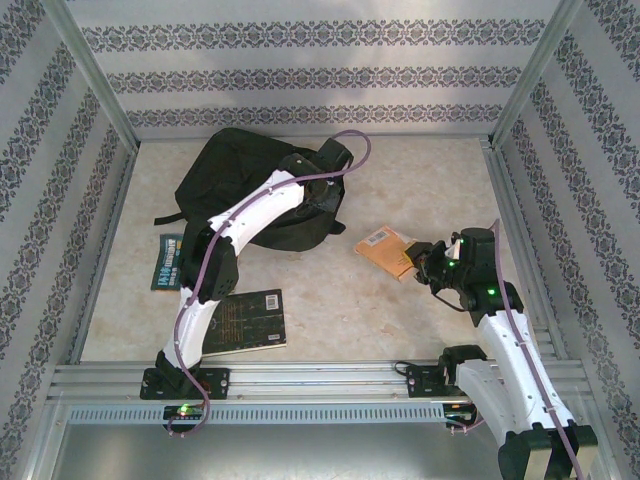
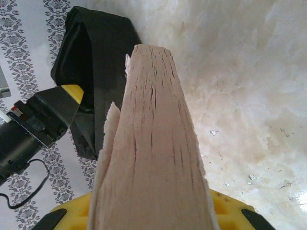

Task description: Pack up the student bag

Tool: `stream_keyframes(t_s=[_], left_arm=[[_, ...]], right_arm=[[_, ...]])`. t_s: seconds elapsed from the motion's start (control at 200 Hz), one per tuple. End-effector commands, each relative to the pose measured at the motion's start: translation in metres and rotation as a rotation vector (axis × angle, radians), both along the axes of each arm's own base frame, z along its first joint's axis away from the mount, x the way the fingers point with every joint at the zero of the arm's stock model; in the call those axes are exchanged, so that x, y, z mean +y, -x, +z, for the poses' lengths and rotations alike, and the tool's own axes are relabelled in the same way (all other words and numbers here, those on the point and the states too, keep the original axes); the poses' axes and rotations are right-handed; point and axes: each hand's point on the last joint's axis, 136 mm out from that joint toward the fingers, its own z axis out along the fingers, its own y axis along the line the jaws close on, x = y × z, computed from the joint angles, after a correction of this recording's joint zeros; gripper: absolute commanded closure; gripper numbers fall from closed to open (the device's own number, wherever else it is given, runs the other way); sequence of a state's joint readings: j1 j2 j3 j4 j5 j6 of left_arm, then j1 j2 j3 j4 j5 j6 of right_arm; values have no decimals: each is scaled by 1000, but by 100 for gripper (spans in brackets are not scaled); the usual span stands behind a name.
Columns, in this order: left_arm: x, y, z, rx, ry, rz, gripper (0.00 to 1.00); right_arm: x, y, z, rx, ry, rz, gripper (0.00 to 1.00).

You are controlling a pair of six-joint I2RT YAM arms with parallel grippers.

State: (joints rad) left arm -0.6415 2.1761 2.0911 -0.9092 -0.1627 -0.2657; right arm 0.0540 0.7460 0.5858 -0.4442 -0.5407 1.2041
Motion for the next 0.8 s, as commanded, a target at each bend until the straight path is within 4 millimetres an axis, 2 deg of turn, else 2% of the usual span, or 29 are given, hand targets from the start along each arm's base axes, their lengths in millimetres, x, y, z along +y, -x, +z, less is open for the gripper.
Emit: stream_keyframes(t_s=[0.0,0.065,0.25,0.38,0.47,0.5,0.65,0.709,0.794], left_arm=[[7,-4,23,-48,-11,35,91],[8,-2,41,-70,13,44,100],[21,16,113,-204,156,95,100],[31,30,140,-244,201,105,100],[34,38,152,-244,209,80,100],[37,41,157,-249,211,79,100],[45,47,180,-288,241,68,100],[48,48,184,-296,250,70,100],[51,48,187,-304,268,78,100]], right_arm=[[0,-8,23,-92,-7,14,100],[-1,-11,29,-110,15,18,100],[-8,-16,45,-141,125,34,100],[-3,-27,70,-216,152,68,100],[17,-36,99,-320,158,151,100],[23,-37,102,-329,169,177,100],[55,-49,100,-325,80,254,100],[69,-56,100,-342,37,276,100],[88,-61,89,-308,11,308,100]])
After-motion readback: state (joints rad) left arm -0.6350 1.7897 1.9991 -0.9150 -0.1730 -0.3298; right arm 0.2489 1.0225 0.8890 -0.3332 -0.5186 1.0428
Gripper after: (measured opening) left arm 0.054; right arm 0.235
